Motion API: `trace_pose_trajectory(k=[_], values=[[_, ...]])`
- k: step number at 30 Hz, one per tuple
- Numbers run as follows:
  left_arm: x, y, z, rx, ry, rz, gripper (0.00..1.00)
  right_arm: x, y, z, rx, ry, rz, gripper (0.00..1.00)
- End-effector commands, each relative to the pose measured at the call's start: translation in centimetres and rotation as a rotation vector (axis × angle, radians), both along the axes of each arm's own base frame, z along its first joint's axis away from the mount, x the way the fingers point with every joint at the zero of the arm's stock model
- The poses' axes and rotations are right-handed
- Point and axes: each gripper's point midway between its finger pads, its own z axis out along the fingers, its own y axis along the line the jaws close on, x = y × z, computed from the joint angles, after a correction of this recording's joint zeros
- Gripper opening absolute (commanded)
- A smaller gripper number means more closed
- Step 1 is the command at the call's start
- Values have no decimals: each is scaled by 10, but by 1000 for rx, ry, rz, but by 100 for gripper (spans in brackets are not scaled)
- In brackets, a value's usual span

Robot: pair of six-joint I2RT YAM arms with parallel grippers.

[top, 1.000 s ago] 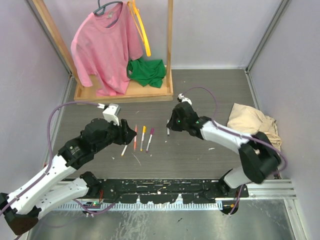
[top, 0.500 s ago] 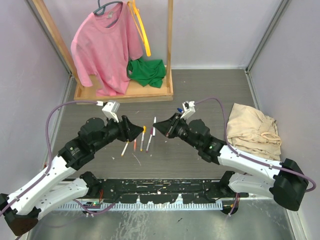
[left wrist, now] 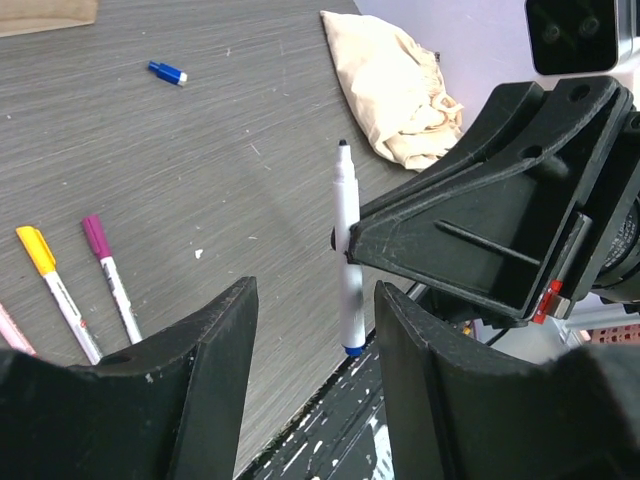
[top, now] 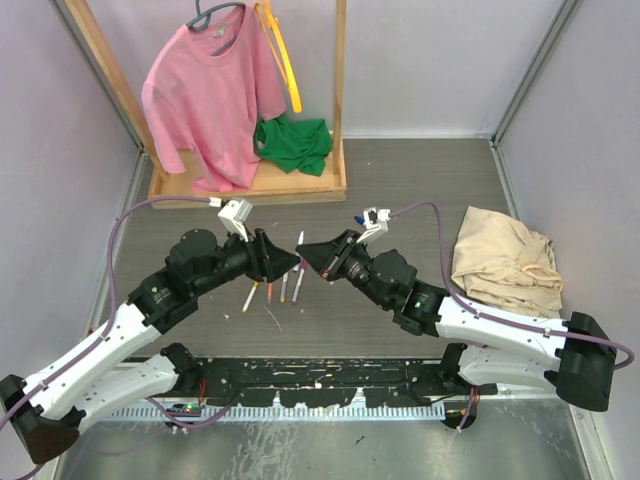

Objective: Insert the pens into the pen caps
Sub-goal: Pick up the pen from the center of the board.

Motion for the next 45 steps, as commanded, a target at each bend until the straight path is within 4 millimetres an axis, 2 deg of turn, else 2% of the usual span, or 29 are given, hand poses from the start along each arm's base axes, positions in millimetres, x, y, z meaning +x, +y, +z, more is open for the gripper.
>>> trace_pose_trajectory(k=[1, 6, 10, 15, 21, 28, 32, 34, 40, 43, 45], values=[[-2, -7, 35, -93, -71, -38, 51, 6, -1, 44, 109, -57, -41, 0], [-2, -8, 29, -85, -58, -38, 49, 3, 3, 54, 124, -68, -18, 0], [0, -9, 29, -92, -53, -37, 43, -1, 12, 58, 115, -84, 26, 0], [4, -10, 33, -103, -60, -24, 35, -7, 26, 54, 98, -102, 85, 0], [8, -7, 39, -105, -77, 6, 32, -15, 33, 47, 53, -129, 117, 0], [13, -3, 39, -95, -85, 42, 19, -18, 31, 42, 15, -155, 115, 0], [14, -2, 36, -79, -82, 49, 6, -20, 28, 38, -21, -166, 117, 0], [15, -1, 34, -68, -80, 51, 0, -21, 27, 38, -37, -176, 117, 4], [17, 5, 18, 7, -63, 69, 0, -12, 6, 54, -104, -207, 31, 34], [19, 16, 7, 74, -53, 107, 0, 2, -15, 47, -225, -180, -73, 39], [19, 25, 0, 117, -48, 132, 0, 17, -33, 30, -356, -134, -150, 39]])
